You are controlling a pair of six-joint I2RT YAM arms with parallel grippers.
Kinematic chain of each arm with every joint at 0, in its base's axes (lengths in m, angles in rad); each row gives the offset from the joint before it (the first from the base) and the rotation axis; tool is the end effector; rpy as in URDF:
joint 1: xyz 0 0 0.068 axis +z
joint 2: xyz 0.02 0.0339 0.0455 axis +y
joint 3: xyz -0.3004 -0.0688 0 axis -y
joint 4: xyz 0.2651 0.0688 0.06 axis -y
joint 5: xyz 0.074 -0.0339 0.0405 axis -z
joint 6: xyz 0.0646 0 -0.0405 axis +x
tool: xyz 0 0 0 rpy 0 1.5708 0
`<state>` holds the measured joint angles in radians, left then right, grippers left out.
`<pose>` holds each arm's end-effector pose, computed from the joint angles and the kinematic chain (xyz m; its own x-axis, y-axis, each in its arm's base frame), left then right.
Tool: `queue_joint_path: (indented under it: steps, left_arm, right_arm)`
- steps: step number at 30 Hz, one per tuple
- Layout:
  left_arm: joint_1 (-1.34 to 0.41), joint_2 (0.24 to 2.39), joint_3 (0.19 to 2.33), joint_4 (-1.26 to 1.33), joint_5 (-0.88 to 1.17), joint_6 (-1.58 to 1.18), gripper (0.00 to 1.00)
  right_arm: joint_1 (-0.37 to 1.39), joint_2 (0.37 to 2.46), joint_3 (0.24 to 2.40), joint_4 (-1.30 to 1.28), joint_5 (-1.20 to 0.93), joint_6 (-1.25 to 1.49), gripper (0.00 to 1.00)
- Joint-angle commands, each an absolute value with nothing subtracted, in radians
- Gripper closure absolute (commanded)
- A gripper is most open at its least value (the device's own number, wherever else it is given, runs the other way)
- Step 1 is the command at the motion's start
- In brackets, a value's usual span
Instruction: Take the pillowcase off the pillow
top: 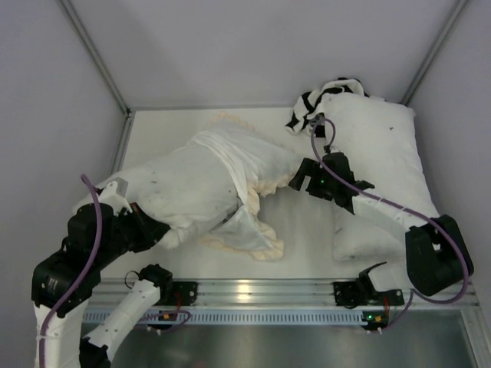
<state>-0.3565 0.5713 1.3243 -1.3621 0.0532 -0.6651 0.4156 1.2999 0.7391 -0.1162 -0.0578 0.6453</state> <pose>0.0300 -0.0148 0.4218 -0.6622 -0.4110 -0.6266 -0.0245 0.8476 -0.5301 0.2766 0.1261 0.2260 -0.7251 0.3363 -0.6010 -0.0102 0.8673 0.4977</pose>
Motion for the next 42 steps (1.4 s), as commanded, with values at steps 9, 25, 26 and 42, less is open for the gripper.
queue_joint_path:
  steps: [9,25,26,42]
  left_arm:
    - [-0.356,0.505,1.312,-1.318,0.049,-0.681,1.0]
    - [-0.357,0.488,1.298,-1.319,0.061,-0.69,1.0]
    - [-0.356,0.488,1.296,-1.321,0.064,-0.693,1.0]
    - [-0.356,0.494,1.304,-1.336,0.038,-0.696,1.0]
  right_arm:
    - [0.302,1.617,0.822,0.357,-0.221,0.845,0.09]
    - [0.218,1.772,0.919,0.452,-0.227,0.816,0.25]
    - [0.215,1.802,0.931,0.454,-0.253,0.802,0.36]
    - [0.241,1.637,1.032,0.344,-0.301,0.686,1.0]
